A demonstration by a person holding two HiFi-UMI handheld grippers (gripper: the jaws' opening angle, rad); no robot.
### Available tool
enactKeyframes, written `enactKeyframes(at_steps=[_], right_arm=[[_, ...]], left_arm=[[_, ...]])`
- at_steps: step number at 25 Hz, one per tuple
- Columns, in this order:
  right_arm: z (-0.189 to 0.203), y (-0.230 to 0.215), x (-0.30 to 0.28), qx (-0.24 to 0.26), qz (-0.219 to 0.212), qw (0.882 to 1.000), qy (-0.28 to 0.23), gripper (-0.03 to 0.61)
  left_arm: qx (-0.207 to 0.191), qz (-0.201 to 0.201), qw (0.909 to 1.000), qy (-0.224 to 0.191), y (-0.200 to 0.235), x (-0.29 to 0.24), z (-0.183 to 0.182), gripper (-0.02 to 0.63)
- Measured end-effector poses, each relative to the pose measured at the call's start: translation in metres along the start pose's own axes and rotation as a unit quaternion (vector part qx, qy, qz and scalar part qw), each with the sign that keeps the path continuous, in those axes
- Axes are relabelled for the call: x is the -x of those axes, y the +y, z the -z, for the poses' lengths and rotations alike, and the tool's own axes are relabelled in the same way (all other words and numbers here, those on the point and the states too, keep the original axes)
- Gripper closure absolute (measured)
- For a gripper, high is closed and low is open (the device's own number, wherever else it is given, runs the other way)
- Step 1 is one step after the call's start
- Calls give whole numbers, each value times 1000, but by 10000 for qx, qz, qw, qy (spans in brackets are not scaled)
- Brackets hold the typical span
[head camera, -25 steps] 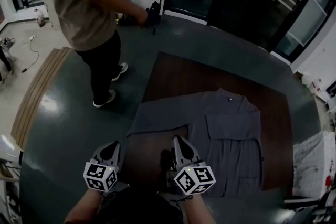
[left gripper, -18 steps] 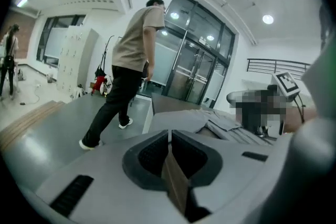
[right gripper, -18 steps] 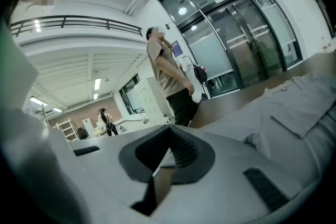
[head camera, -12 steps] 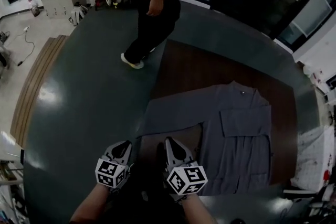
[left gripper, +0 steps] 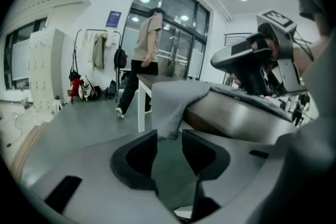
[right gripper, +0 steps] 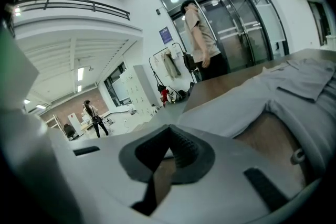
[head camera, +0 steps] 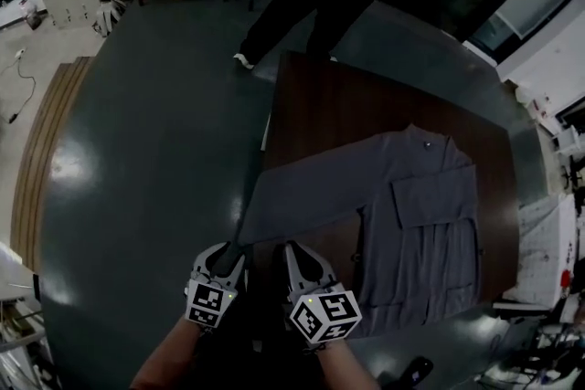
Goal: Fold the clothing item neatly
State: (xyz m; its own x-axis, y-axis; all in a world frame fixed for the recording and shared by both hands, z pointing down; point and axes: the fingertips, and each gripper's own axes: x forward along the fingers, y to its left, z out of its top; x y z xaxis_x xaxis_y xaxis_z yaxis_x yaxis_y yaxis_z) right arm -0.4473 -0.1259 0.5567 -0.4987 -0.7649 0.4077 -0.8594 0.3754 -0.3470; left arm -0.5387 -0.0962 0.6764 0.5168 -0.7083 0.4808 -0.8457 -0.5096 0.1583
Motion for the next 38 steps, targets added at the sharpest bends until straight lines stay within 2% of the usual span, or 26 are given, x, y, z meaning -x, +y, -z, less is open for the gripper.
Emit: enactKeyframes(at_steps=[3, 12, 13, 14, 20, 26, 33, 38], right_arm=[[5, -3, -2, -42, 116, 9999, 23, 590], [4, -17, 9, -170, 393, 9991, 27, 590], [2, -17, 8, -177, 414, 9990, 21, 591], [0, -17, 8, -167, 429, 9989, 11, 590], [-22, -22, 13, -70, 492, 9987, -125, 591], [-53, -33, 30, -4, 425, 9984, -379, 591], [-79, -71, 51, -5, 70, 9987, -515, 591], [-108, -106, 80, 286, -58, 9963, -812, 591]], left_arm=[[-229, 10, 9997, 112, 2, -12, 8, 480], [-260, -19, 9997, 12, 5, -22, -1, 483], [-229, -36, 9997, -20, 7, -20, -5, 513], [-197, -59, 9998, -71, 11, -17, -9, 572], [-208, -299, 9978, -551, 26, 5, -56, 584], [-183, -463, 9919, -1166, 16, 23, -119, 584], [-124, -1069, 9836, -1448, -4, 22, -158, 584], [-107, -1518, 9753, -1599, -23, 28, -180, 584]])
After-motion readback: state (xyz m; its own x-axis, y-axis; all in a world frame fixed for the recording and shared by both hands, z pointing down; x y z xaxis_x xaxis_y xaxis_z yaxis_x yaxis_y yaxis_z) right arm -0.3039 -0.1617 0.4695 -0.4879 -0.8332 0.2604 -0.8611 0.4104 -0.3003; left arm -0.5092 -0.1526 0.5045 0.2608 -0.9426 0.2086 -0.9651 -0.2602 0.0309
